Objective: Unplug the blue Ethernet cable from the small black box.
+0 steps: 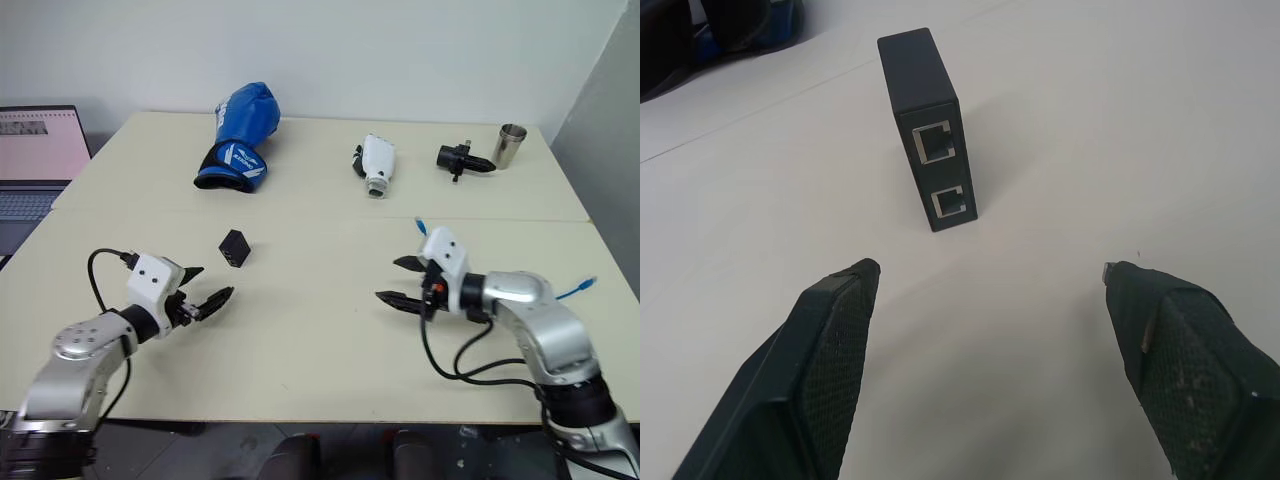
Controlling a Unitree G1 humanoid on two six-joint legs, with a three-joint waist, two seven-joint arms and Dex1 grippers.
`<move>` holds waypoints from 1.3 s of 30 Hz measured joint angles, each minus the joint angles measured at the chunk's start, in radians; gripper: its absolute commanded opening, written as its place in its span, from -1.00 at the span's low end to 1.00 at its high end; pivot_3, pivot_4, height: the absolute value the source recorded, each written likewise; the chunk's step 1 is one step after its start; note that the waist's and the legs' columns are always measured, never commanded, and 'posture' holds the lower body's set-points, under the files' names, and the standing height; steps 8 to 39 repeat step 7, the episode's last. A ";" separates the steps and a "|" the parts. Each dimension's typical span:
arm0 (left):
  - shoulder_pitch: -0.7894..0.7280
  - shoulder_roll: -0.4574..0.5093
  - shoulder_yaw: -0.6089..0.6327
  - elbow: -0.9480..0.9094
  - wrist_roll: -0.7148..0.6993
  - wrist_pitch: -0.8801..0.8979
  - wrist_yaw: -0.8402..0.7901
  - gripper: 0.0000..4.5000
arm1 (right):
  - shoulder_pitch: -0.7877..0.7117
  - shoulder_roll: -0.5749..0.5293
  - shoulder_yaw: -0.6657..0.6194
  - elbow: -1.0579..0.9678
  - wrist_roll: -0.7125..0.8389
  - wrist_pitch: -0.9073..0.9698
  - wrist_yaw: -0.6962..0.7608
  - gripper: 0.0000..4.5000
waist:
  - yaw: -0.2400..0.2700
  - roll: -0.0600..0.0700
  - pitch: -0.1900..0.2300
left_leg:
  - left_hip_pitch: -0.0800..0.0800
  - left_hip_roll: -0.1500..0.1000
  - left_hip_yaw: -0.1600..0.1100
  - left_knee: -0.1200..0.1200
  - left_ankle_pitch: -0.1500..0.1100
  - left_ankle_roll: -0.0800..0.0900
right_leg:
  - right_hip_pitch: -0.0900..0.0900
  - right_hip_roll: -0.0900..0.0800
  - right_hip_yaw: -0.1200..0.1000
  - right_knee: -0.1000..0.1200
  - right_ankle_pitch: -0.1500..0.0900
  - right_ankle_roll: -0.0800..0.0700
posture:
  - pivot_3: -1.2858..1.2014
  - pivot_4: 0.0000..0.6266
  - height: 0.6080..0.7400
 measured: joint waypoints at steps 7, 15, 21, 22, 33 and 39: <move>-0.014 0.128 0.060 -0.050 -0.119 0.053 -0.216 0.70 | 0.035 -0.136 -0.140 -0.023 0.098 0.009 0.079 0.68 | 0.000 0.000 0.000 | 0.003 0.000 0.001 0.000 0.000 0.000 | 0.002 0.000 0.001 0.000 0.000 0.000 | 0.03 -0.52 1.00; -0.014 0.128 0.060 -0.050 -0.119 0.053 -0.216 0.70 | 0.035 -0.136 -0.140 -0.023 0.098 0.009 0.079 0.68 | 0.000 0.000 0.000 | 0.003 0.000 0.001 0.000 0.000 0.000 | 0.002 0.000 0.001 0.000 0.000 0.000 | 0.03 -0.52 1.00; -0.014 0.128 0.060 -0.050 -0.119 0.053 -0.216 0.70 | 0.035 -0.136 -0.140 -0.023 0.098 0.009 0.079 0.68 | 0.000 0.000 0.000 | 0.003 0.000 0.001 0.000 0.000 0.000 | 0.002 0.000 0.001 0.000 0.000 0.000 | 0.03 -0.52 1.00; -0.014 0.128 0.060 -0.050 -0.119 0.053 -0.216 0.70 | 0.035 -0.136 -0.140 -0.023 0.098 0.009 0.079 0.68 | 0.000 0.000 0.000 | 0.003 0.000 0.001 0.000 0.000 0.000 | 0.002 0.000 0.001 0.000 0.000 0.000 | 0.03 -0.52 1.00; -0.014 0.128 0.060 -0.050 -0.119 0.053 -0.216 0.70 | 0.035 -0.136 -0.140 -0.023 0.098 0.009 0.079 0.68 | 0.000 0.000 0.000 | 0.003 0.000 0.001 0.000 0.000 0.000 | 0.002 0.000 0.001 0.000 0.000 0.000 | 0.03 -0.52 1.00; -0.014 0.128 0.060 -0.050 -0.119 0.053 -0.216 0.70 | 0.035 -0.136 -0.140 -0.023 0.098 0.009 0.079 0.68 | 0.000 0.000 0.000 | 0.003 0.000 0.001 0.000 0.000 0.000 | 0.002 0.000 0.001 0.000 0.000 0.000 | 0.03 -0.52 1.00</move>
